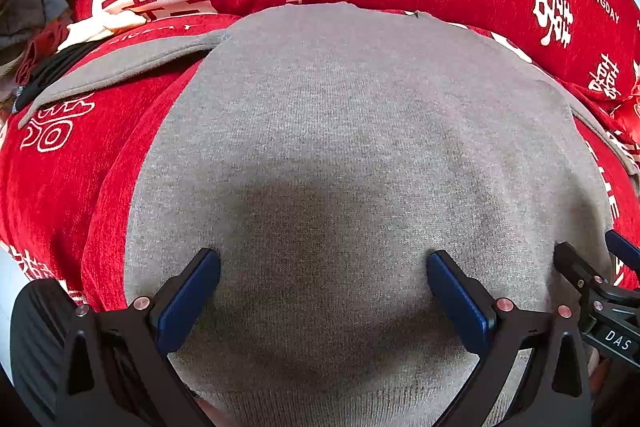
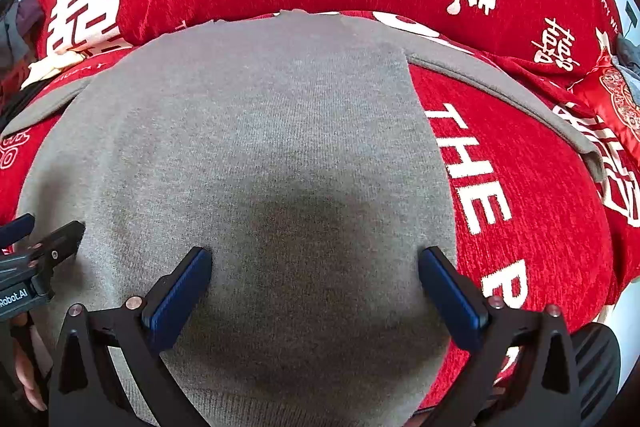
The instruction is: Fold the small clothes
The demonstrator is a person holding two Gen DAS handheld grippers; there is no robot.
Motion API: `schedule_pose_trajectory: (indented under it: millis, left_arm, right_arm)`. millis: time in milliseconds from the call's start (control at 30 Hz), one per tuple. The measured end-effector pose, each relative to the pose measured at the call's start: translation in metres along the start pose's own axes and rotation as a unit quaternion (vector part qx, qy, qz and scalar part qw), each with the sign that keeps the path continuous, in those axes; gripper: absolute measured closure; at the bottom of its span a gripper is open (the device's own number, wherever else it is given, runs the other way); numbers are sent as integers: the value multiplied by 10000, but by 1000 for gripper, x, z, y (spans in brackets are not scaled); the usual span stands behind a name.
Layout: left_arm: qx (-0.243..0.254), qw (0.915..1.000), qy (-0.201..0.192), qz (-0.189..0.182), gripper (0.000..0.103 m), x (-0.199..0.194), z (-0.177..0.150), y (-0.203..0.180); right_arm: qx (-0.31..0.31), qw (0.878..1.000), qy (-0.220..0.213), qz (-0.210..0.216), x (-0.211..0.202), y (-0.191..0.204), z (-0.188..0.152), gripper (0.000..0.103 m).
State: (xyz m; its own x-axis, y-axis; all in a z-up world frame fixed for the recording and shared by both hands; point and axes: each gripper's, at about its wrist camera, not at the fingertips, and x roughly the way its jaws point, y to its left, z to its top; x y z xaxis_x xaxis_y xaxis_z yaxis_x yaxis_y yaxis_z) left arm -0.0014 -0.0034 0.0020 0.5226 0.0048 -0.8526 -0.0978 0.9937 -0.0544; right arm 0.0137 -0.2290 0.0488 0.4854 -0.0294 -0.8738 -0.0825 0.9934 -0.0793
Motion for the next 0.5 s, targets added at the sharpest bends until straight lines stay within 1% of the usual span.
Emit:
schedule_pose_trajectory:
  millis: [500]
  left_arm:
    - [-13, 10000, -69, -29, 0, -1, -3, 2]
  right_arm:
    - [-91, 9999, 22, 90, 2, 0, 4, 0]
